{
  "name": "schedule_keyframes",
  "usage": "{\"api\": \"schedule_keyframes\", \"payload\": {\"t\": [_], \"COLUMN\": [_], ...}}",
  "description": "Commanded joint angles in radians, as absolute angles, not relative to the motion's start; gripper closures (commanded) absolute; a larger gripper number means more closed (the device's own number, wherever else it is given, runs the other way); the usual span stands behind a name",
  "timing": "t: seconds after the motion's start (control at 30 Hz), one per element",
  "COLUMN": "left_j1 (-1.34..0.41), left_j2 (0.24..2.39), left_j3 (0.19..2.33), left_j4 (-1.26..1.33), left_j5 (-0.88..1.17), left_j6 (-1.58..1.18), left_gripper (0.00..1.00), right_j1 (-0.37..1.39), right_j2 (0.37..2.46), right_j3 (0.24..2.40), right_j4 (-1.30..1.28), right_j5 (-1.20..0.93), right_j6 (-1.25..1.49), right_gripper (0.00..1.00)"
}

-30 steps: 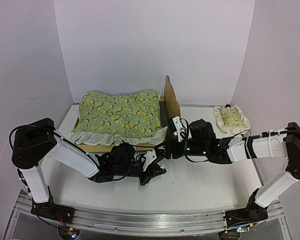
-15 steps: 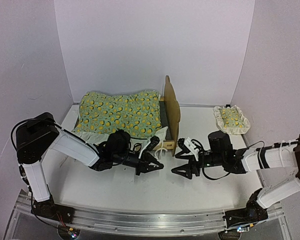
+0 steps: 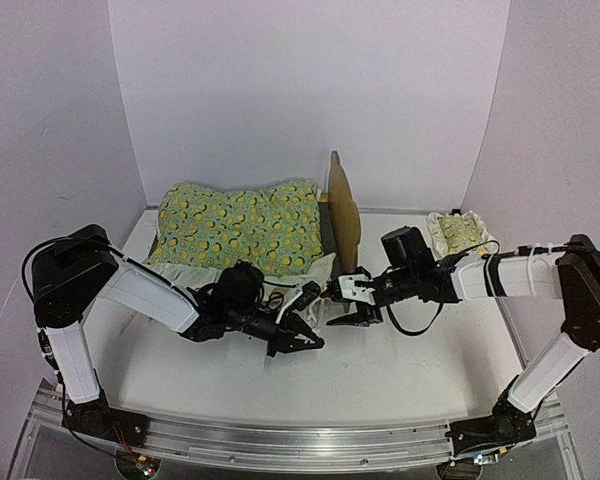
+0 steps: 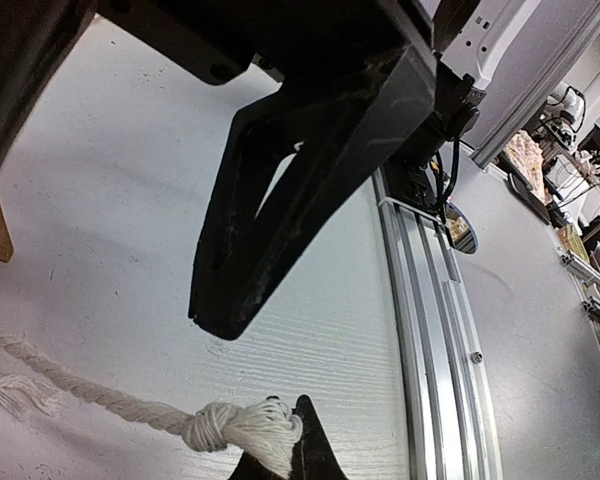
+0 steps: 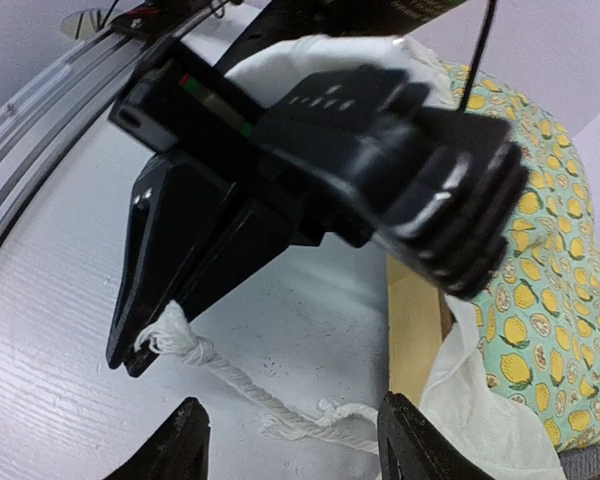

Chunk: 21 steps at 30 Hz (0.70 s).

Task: Set up the pet bed

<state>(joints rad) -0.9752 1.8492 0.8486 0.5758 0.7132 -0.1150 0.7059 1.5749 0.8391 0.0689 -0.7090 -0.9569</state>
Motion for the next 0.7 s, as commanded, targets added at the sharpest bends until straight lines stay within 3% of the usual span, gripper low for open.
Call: {"api": "schedule_keyframes", "payload": {"t": [0.0, 0.5, 0.67], "left_j1": [-0.976, -0.976, -0.976], "left_j2": [1.839, 1.859, 1.866], "left_j3": [0.895, 0.927, 0.931], "left_j4": [0.569, 0.532, 0.525], "left_j5": [0.727, 0.740, 0.754], "left_j6": [-0.069, -0.054, -0.053], "left_gripper": [0.99, 0.98, 0.98], "right_j1": [0.706, 0.767, 0.779], "right_j2": [1.619, 1.682, 1.681], "right_j3": [0.938, 0.986, 0.994], "right_j4": [-0.153, -0.137, -0.121], "right_j5": [-0.784, -0.801, -0.788], "right_j6": [-1.170, -1.237, -1.238], "right_gripper": [0.45, 0.53, 0.61]}}
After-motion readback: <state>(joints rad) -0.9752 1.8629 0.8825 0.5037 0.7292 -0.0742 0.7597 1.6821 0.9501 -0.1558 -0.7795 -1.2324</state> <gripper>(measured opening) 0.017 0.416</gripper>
